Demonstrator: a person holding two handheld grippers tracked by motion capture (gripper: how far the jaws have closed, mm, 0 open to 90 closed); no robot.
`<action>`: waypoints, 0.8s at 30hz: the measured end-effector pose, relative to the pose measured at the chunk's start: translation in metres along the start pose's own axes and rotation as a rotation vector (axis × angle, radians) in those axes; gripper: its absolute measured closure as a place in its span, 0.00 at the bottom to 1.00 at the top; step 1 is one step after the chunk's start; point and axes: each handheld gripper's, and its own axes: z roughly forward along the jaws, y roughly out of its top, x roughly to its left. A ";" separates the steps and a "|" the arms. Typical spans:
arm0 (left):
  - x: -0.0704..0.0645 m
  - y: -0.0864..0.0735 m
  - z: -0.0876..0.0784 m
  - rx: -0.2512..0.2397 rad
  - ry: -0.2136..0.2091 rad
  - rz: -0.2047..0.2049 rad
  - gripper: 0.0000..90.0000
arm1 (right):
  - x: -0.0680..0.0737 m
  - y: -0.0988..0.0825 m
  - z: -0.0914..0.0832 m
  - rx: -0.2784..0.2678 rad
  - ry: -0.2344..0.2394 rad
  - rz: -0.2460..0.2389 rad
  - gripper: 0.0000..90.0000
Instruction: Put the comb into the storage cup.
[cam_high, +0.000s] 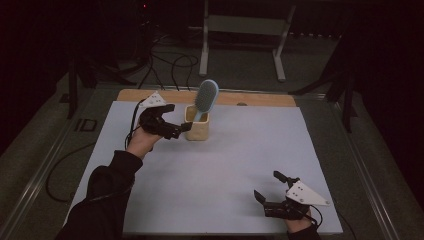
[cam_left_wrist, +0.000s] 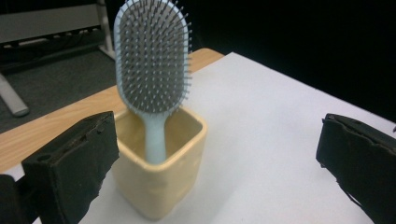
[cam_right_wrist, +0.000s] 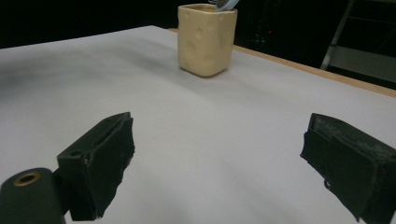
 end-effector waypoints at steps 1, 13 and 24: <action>0.000 -0.002 -0.002 0.003 -0.001 0.001 0.00 | 0.000 0.000 0.000 0.003 -0.001 0.000 0.10; -0.004 -0.024 -0.026 0.005 0.018 0.010 0.00 | 0.001 0.001 0.000 0.001 -0.002 -0.001 0.10; -0.002 -0.053 -0.057 0.010 0.050 -0.002 0.00 | 0.002 0.001 0.001 0.001 -0.002 -0.007 0.10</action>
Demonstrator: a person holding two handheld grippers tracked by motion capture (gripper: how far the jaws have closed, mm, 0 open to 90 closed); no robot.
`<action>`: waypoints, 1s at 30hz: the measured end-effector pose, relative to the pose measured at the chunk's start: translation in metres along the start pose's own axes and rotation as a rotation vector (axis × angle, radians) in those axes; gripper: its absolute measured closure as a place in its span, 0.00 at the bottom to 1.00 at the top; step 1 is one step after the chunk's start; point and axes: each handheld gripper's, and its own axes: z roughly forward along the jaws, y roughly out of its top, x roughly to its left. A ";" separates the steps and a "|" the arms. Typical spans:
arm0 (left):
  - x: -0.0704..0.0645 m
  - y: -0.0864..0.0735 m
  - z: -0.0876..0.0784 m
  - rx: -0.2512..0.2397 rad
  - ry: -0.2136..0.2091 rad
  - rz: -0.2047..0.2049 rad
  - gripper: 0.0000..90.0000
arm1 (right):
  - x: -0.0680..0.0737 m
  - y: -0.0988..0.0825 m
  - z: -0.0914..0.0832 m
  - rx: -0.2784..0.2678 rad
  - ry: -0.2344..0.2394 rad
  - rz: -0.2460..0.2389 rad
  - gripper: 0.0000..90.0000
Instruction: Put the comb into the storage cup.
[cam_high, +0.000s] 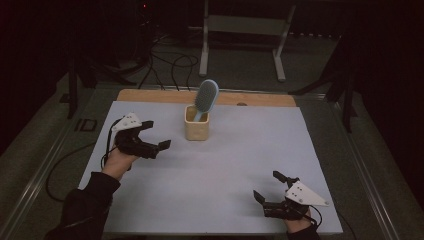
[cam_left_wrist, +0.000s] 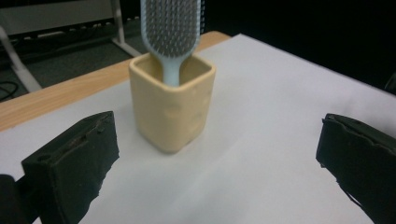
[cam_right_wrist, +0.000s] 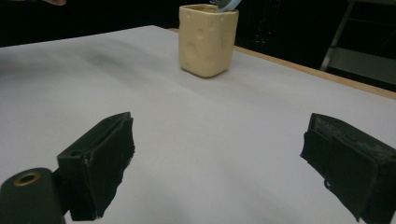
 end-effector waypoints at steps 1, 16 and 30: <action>0.000 0.000 0.000 0.000 0.000 0.000 0.00 | 0.000 0.000 0.000 0.000 0.000 0.000 0.10; -0.006 -0.039 -0.043 -0.005 0.030 -0.010 0.00 | 0.001 0.001 0.001 -0.001 0.002 -0.003 0.10; -0.012 -0.076 -0.063 0.010 0.036 -0.036 0.00 | 0.002 0.000 0.002 0.005 0.005 -0.008 0.10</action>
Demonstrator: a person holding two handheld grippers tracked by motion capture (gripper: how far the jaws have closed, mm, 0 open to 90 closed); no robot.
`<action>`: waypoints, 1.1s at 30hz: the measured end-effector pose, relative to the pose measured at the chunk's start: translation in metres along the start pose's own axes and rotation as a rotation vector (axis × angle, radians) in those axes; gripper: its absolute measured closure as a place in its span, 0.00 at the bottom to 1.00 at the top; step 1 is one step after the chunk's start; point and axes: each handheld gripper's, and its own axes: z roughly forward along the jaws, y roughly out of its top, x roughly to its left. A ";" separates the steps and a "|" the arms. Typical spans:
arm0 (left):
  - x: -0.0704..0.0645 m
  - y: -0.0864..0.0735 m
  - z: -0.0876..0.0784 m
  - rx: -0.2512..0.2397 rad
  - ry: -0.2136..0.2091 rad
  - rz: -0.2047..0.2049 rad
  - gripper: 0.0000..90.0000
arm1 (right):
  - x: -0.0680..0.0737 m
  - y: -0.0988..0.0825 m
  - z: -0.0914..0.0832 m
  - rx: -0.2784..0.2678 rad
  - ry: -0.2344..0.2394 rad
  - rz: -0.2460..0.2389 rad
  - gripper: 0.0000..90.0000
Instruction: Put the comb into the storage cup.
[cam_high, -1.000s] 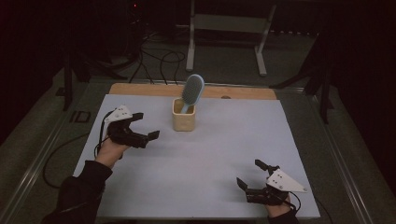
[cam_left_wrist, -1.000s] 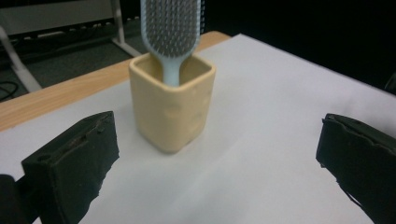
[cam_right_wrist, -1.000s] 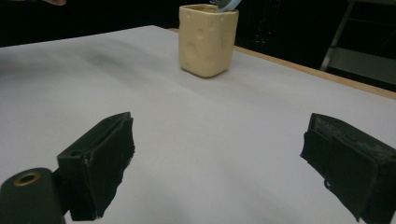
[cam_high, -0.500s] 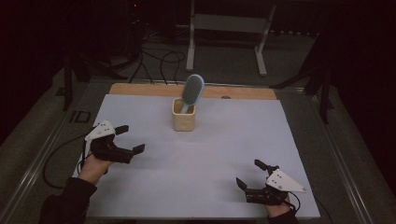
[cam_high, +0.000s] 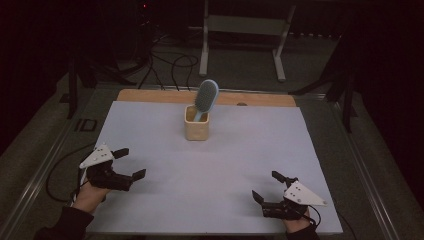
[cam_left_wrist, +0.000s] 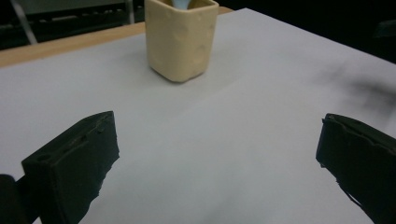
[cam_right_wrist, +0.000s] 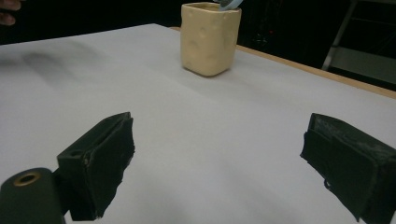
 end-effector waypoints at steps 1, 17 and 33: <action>-0.001 -0.003 -0.001 0.000 -0.004 -0.001 0.00 | 0.000 0.000 0.000 -0.001 0.000 0.001 0.10; -0.011 -0.045 -0.010 0.013 0.033 -0.013 0.00 | 0.000 -0.001 0.001 0.005 -0.004 0.002 0.10; -0.013 -0.064 -0.013 0.041 0.082 0.003 0.00 | -0.001 -0.001 0.002 0.010 0.000 -0.011 0.10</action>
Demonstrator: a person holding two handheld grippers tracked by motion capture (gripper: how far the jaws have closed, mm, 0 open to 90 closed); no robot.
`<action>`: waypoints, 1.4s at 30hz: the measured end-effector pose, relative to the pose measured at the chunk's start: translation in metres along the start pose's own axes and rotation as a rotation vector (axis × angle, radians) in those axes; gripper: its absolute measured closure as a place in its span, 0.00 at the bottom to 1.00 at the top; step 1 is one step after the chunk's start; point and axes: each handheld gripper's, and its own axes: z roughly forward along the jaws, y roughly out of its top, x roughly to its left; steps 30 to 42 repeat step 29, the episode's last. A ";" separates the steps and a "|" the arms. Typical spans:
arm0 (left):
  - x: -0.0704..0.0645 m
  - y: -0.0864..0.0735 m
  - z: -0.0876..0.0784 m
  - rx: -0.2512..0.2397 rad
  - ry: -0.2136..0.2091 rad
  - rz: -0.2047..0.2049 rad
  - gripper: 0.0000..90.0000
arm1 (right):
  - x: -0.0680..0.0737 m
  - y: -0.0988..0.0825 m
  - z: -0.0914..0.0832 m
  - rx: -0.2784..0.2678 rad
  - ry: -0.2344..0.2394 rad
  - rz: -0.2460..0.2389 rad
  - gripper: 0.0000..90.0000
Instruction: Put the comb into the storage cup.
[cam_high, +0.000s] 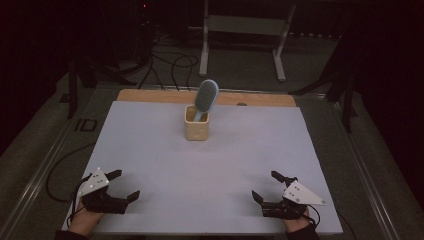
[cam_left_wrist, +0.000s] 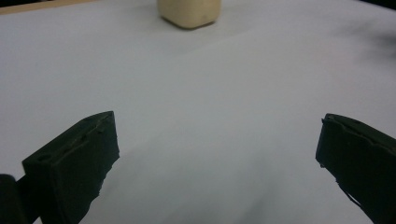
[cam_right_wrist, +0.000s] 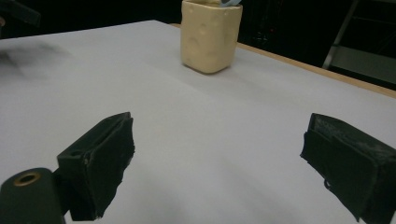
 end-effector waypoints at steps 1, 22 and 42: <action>0.001 0.000 0.000 -0.002 0.003 -0.003 0.00 | 0.000 0.000 0.000 -0.001 0.000 -0.001 0.10; 0.000 -0.001 -0.001 -0.039 0.120 -0.020 0.00 | 0.001 0.000 0.002 0.001 0.008 -0.002 0.10; 0.000 -0.001 -0.003 -0.063 0.135 -0.022 0.00 | 0.001 0.000 0.001 -0.002 0.007 0.000 0.10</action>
